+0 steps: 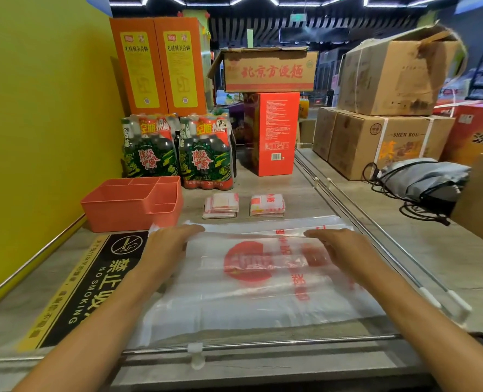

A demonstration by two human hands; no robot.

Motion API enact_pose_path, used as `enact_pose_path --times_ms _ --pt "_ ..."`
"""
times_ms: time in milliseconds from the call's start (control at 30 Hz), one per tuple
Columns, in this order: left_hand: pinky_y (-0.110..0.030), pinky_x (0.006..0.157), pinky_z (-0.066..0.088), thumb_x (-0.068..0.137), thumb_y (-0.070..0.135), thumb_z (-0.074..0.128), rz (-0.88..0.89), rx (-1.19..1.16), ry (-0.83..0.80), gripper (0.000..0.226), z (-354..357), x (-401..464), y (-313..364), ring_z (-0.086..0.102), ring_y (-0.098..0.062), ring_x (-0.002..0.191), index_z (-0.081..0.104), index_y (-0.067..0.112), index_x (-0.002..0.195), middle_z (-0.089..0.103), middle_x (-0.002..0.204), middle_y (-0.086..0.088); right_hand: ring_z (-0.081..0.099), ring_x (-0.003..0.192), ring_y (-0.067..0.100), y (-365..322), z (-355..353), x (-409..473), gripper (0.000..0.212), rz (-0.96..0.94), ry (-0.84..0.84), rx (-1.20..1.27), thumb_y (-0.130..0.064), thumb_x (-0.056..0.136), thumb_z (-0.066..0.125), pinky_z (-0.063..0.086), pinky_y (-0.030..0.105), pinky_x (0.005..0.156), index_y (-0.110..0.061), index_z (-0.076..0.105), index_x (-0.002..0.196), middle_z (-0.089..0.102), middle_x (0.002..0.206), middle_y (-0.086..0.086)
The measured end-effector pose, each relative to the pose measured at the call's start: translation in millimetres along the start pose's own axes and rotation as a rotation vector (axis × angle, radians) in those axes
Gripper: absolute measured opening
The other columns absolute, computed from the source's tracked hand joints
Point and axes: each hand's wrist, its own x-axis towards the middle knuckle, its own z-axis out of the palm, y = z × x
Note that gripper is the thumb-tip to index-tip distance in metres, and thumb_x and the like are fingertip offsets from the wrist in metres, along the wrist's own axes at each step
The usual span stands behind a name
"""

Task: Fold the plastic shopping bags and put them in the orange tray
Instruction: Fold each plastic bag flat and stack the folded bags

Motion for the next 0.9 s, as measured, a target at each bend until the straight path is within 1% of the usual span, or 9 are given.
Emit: enact_pose_path --times_ms 100,200,267,367,467,567,633,700,900 --pt "-0.035 0.092 0.046 0.088 -0.007 0.059 -0.033 -0.055 -0.209 0.058 4.5 -0.6 -3.5 0.064 -0.022 0.116 0.064 0.031 0.132 0.07 0.125 0.003 0.067 0.113 0.017 0.8 0.1 -1.2 0.046 -0.024 0.016 0.055 -0.007 0.097 0.06 0.057 0.037 0.09 -0.037 0.064 0.132 0.071 0.124 -0.008" --pt "-0.027 0.118 0.03 0.097 0.007 0.055 0.072 -0.128 -0.517 0.059 10.3 -5.3 -3.8 0.039 -0.006 0.142 0.044 0.035 0.149 0.043 0.154 0.015 0.058 0.126 0.012 0.8 0.2 -5.4 0.038 -0.103 -0.081 0.105 -0.026 0.099 0.062 0.049 0.034 0.103 -0.037 0.061 0.136 0.06 0.139 -0.014" --pt "-0.029 0.119 0.032 0.098 0.011 0.055 0.115 -0.153 -0.554 0.06 11.4 -9.6 0.2 0.037 -0.002 0.142 0.041 0.037 0.15 0.04 0.155 0.018 0.05 0.134 0.009 0.0 1.7 -6.7 0.039 -0.168 -0.175 0.129 -0.036 0.1 0.061 0.043 0.03 0.109 -0.037 0.059 0.139 0.052 0.147 -0.016" --pt "-0.03 0.118 0.034 0.099 0.014 0.057 0.102 -0.176 -0.481 0.057 10.4 -12.4 4.2 0.039 0.002 0.14 0.045 0.043 0.146 0.042 0.153 0.023 0.049 0.135 0.006 -2.5 4.2 -7.9 0.035 -0.217 -0.222 0.154 -0.037 0.102 0.056 0.039 0.025 0.11 -0.037 0.06 0.137 0.05 0.149 -0.017" --pt "-0.029 0.121 0.027 0.104 0.048 0.042 0.094 -0.203 -0.577 0.045 8.1 -12.5 15.1 0.027 0.008 0.144 0.035 0.051 0.149 0.032 0.156 0.029 0.049 0.134 0.003 -7.9 4.2 -8.4 0.037 -0.203 -0.26 0.153 -0.043 0.104 0.049 0.038 0.021 0.108 -0.037 0.058 0.14 0.049 0.149 -0.021" --pt "-0.028 0.124 0.011 0.098 0.072 0.024 0.057 -0.237 -0.741 0.057 9.1 -17.3 27.6 0.007 0.013 0.147 0.022 0.054 0.152 0.015 0.16 0.033 0.047 0.133 0.002 -13.3 3.7 -9.4 0.042 -0.143 -0.34 0.171 -0.053 0.104 0.041 0.04 0.025 0.11 -0.038 0.057 0.14 0.045 0.151 -0.023" --pt "-0.026 0.125 0.0 0.1 0.069 0.022 0.068 -0.219 -0.792 0.059 7.5 -18.4 33.4 -0.001 0.011 0.148 0.016 0.051 0.155 0.006 0.161 0.031 0.045 0.135 0.002 -15.2 3.6 -9.5 0.044 -0.127 -0.361 0.176 -0.057 0.103 0.039 0.039 0.029 0.112 -0.04 0.056 0.14 0.042 0.153 -0.022" --pt "-0.016 0.12 -0.009 0.105 0.059 0.023 0.112 -0.204 -0.776 0.056 4.1 -16.5 40.2 -0.007 0.015 0.146 0.016 0.044 0.158 0.001 0.161 0.03 0.039 0.14 0.002 -17.8 2.4 -8.1 0.049 -0.125 -0.385 0.184 -0.06 0.102 0.036 0.036 0.03 0.115 -0.041 0.05 0.144 0.037 0.157 -0.021" --pt "-0.001 0.104 -0.012 0.105 0.059 0.023 0.116 -0.247 -0.849 0.059 1.8 -16.2 58.2 -0.007 0.019 0.14 0.017 0.037 0.159 0.003 0.165 0.023 0.004 0.152 0.002 -68.4 -1.0 9.8 0.067 -0.23 -0.522 0.223 -0.062 0.103 0.031 0.003 0.026 0.124 -0.032 0.015 0.161 0.007 0.167 -0.014"
